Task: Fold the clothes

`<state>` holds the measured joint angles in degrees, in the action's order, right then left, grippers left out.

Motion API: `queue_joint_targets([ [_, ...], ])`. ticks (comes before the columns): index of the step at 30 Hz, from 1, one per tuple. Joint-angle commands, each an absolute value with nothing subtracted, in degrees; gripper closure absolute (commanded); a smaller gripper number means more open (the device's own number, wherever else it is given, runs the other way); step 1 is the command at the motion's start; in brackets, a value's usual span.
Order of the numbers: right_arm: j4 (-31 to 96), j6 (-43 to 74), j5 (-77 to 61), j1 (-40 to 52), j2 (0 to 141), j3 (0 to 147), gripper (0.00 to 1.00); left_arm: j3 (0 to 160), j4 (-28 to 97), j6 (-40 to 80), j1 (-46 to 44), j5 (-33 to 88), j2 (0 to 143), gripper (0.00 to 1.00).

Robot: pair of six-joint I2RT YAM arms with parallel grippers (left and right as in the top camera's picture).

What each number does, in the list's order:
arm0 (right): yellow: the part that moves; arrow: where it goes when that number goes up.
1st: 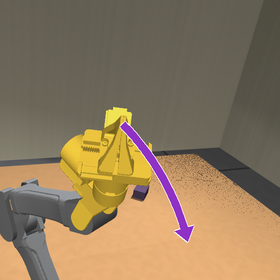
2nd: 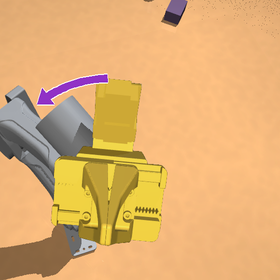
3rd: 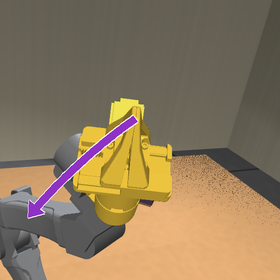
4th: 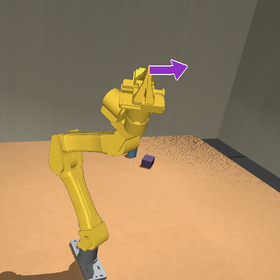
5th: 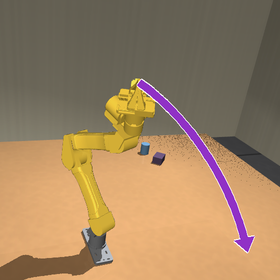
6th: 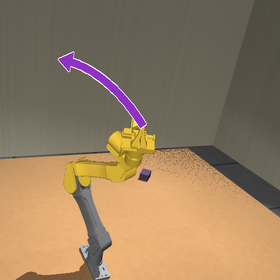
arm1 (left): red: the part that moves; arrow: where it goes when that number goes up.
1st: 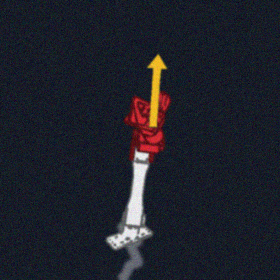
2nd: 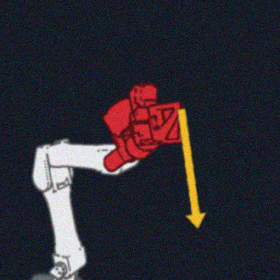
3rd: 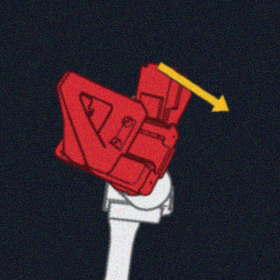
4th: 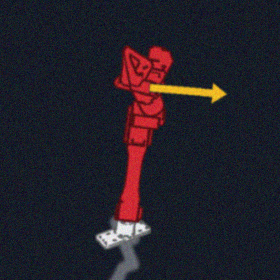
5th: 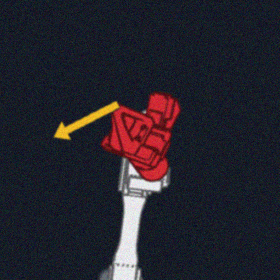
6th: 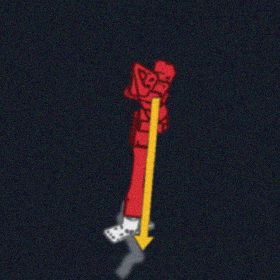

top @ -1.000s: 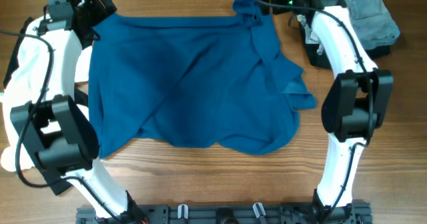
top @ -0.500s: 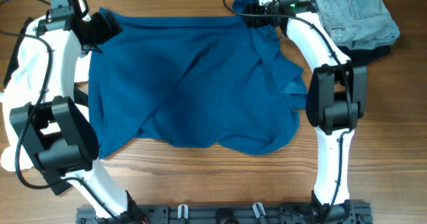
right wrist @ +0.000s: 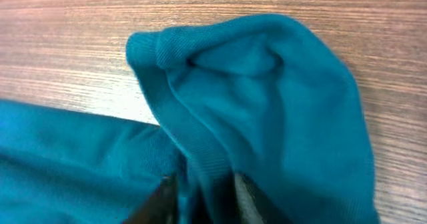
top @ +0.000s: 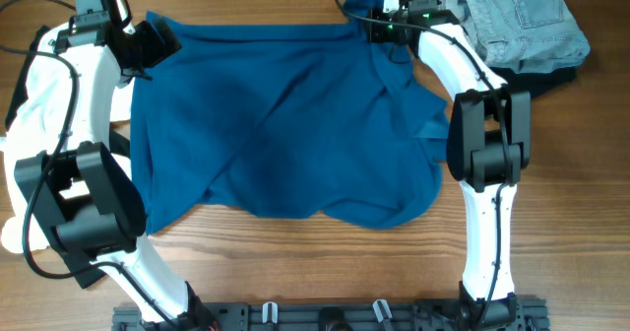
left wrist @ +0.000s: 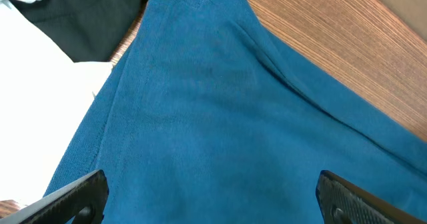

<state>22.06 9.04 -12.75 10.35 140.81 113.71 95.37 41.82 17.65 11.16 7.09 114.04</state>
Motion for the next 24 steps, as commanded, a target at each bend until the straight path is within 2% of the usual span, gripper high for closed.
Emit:
queue_joint_targets([
  [1, 20.86, 13.5, -15.46, 10.74, 143.94, 113.89, 0.95, 94.8, 41.85, 16.71, 10.57, 6.35, 113.38, 0.0],
  [12, 12.45, 17.1, -17.12, 13.74, 144.86, 114.02, 0.96, 94.8, 40.97, 16.71, 8.49, 4.8, 113.38, 0.0],
  [24, -8.71, 24.53, -20.84, 13.93, 144.86, 114.08, 0.96, 94.8, 39.44, 16.71, 7.44, 4.84, 113.38, 0.0],
])
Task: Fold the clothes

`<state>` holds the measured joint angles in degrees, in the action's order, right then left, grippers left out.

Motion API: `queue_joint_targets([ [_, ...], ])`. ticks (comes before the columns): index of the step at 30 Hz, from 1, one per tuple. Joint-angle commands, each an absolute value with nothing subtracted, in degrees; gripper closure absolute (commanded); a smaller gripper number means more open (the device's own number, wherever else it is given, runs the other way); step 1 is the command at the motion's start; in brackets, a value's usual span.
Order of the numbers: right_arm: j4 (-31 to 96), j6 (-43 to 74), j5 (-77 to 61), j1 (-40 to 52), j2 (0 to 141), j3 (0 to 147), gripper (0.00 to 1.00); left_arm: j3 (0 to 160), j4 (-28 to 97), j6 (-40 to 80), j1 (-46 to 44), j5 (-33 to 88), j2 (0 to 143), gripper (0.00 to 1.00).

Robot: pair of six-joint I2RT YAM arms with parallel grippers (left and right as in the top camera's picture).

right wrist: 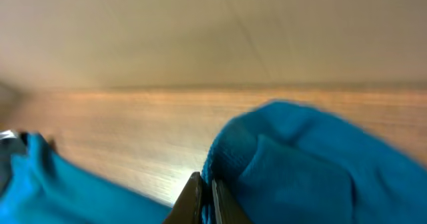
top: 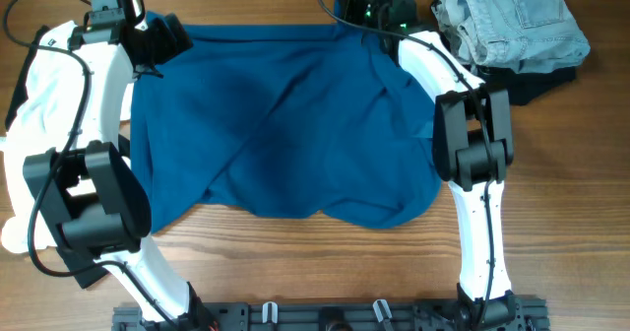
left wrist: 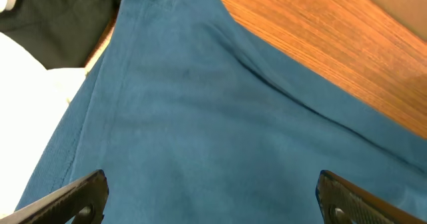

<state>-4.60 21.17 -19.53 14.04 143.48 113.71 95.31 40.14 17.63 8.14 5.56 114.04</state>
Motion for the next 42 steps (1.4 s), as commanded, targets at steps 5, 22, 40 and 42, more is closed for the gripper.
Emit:
queue_joint_targets([
  [5, -14.98, 23.92, -17.41, 13.74, 144.81, 114.13, 0.3, 94.8, 38.39, 16.73, 6.57, 4.84, 113.38, 0.0],
  [22, 35.64, 11.92, -19.16, 2.9, 125.01, 114.1, 0.0, 94.8, 38.81, 17.3, 7.44, 5.08, 113.36, 0.0],
  [40, 71.16, 10.61, 7.16, 14.57, 120.86, 102.35, 0.22, 94.8, 44.29, 17.12, 9.98, 4.84, 113.36, 0.0],
  [42, 71.13, 11.16, 8.82, 15.2, 120.86, 101.06, 0.24, 94.8, 44.66, 17.12, 10.59, 4.84, 113.36, 0.0],
])
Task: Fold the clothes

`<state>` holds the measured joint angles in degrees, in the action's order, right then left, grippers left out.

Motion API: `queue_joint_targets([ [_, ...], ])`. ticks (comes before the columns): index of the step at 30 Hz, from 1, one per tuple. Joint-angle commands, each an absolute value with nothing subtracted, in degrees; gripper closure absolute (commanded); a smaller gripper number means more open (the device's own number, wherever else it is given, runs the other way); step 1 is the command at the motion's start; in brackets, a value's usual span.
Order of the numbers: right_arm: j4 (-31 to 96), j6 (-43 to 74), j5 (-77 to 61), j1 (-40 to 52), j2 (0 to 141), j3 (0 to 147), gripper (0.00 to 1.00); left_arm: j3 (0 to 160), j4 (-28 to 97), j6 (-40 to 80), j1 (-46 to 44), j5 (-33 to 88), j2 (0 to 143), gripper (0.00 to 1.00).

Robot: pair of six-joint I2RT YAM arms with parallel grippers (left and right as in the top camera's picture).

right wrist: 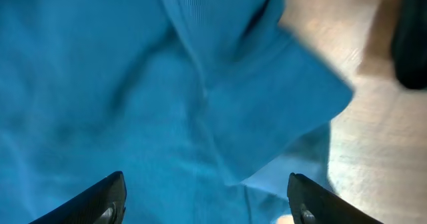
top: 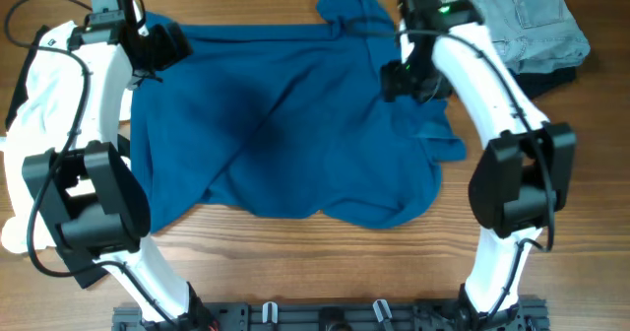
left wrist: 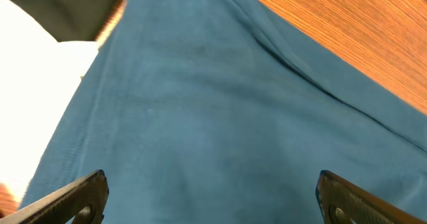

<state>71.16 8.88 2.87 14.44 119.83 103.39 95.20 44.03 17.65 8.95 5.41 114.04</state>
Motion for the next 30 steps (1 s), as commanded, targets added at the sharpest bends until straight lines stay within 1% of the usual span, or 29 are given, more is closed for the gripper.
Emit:
queue_joint_targets([
  [1, 70.87, 12.05, 10.15, 15.55, 120.86, 100.25, 0.24, 94.8, 44.88, 17.12, 10.92, 4.84, 113.36, 0.0],
  [4, 69.21, 13.78, 13.58, 16.23, 120.86, 97.86, 0.28, 94.8, 45.39, 17.1, 11.55, 4.84, 113.36, 0.0],
  [7, 65.73, 14.63, 16.27, 16.88, 120.86, 95.2, 0.33, 94.8, 45.95, 17.1, 11.79, 4.84, 113.36, 0.0],
  [12, 60.53, 14.5, 16.64, 17.17, 120.86, 92.23, 0.37, 94.8, 46.37, 17.1, 11.79, 4.84, 113.36, 0.0],
  [15, 59.35, 13.26, 16.49, 17.45, 120.86, 91.18, 0.44, 94.8, 46.33, 17.08, 11.79, 4.82, 113.36, 0.0],
  [23, 55.77, 12.14, 16.71, 17.78, 120.86, 88.38, 0.48, 94.8, 46.37, 17.06, 11.79, 4.45, 113.36, 0.0],
  [27, 54.74, 11.99, 16.97, 17.78, 120.86, 87.77, 0.53, 94.8, 46.39, 16.88, 11.79, 4.4, 113.36, 0.0],
  [28, 54.57, 12.01, 17.74, 17.76, 120.86, 87.7, 0.56, 94.8, 46.39, 16.91, 11.79, 4.4, 113.36, 0.0],
  [29, 54.43, 11.99, 18.61, 17.76, 120.86, 87.7, 0.63, 94.8, 46.39, 16.91, 11.79, 4.4, 113.36, 0.0],
  [30, 54.28, 11.99, 19.55, 17.76, 120.86, 87.7, 0.67, 94.8, 46.41, 16.91, 11.79, 4.4, 113.36, 0.0],
])
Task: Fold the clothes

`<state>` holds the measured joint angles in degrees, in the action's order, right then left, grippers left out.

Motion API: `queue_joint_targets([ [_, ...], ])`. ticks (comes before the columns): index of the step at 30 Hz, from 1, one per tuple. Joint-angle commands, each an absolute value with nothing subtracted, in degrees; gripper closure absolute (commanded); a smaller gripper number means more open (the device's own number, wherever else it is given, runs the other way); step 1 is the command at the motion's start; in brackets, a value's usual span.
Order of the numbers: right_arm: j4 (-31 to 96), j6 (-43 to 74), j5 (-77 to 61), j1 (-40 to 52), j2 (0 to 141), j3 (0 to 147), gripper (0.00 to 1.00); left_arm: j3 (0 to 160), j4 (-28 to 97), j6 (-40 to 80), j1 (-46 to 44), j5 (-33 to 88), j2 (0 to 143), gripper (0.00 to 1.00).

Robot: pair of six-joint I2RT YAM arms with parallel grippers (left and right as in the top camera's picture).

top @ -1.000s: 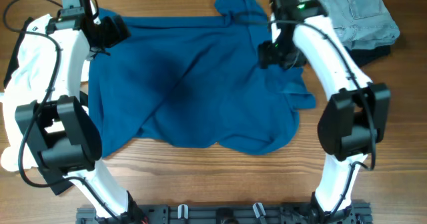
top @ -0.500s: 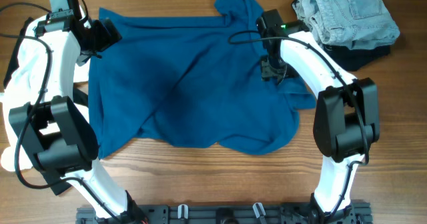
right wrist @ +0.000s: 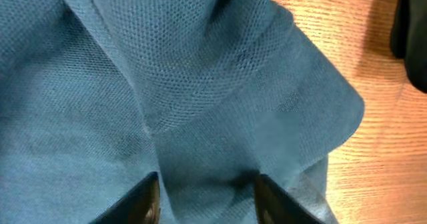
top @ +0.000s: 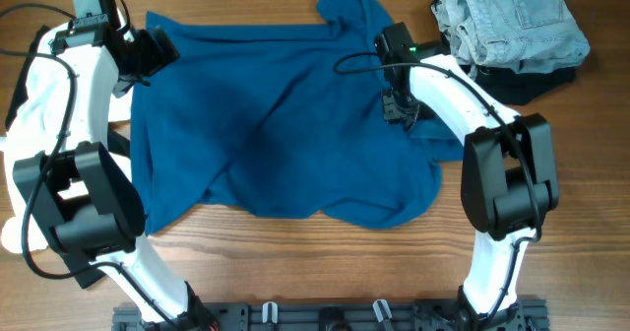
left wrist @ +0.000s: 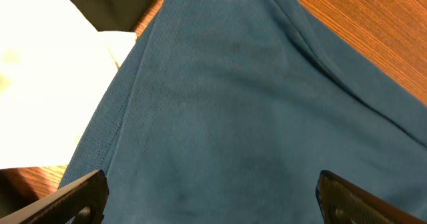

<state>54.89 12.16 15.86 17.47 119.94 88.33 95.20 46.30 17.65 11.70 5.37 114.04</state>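
A blue shirt (top: pixel 285 124) lies spread across the table, one sleeve (top: pixel 346 4) flung out past its far edge. My right gripper (top: pixel 399 106) is down on the shirt's right side. In the right wrist view the gripper (right wrist: pixel 207 199) has its fingers (right wrist: pixel 145 199) drawn in against a raised fold of the blue knit (right wrist: pixel 200 137), pinching it. At the shirt's far left corner my left gripper (top: pixel 148 50) hovers, and in its own view the gripper (left wrist: pixel 213 197) is wide open above flat cloth (left wrist: pixel 253 117), holding nothing.
Folded jeans (top: pixel 512 16) rest on a dark garment (top: pixel 536 78) at the far right. A white cloth (top: pixel 22 104) lies under the left arm beside dark fabric (left wrist: pixel 113 1). Bare wood (top: pixel 295 262) runs along the front edge.
My right gripper was wide open above the shirt's right side. Now it is lower, on the cloth, with its fingers closed in on a fold. The left gripper shifted slightly leftward, still open.
First my right gripper was shut on the sleeve at the shirt's far edge, then held it farther back and left. Later the sleeve lay spread beyond the far edge and the gripper was open. Now it pinches a fold on the right side. The left gripper stayed open throughout.
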Motion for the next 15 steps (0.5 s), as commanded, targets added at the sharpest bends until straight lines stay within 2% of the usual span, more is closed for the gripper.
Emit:
queue_joint_targets([
  [1, 54.17, 11.99, 20.78, 17.76, 120.86, 87.72, 0.69, 94.8, 46.48, 16.91, 11.79, 4.4, 113.36, 0.0],
  [7, 53.47, 11.99, 25.71, 16.45, 120.86, 87.74, 0.92, 94.8, 46.57, 16.67, 11.81, 4.14, 113.36, 0.0],
  [9, 52.49, 12.03, 25.67, 15.35, 120.86, 87.94, 0.96, 94.8, 46.57, 16.67, 11.81, 3.7, 113.36, 0.0],
  [15, 45.93, 9.41, 23.05, 11.75, 120.86, 89.47, 0.96, 94.8, 46.57, 16.67, 11.81, 3.29, 113.36, 0.0],
])
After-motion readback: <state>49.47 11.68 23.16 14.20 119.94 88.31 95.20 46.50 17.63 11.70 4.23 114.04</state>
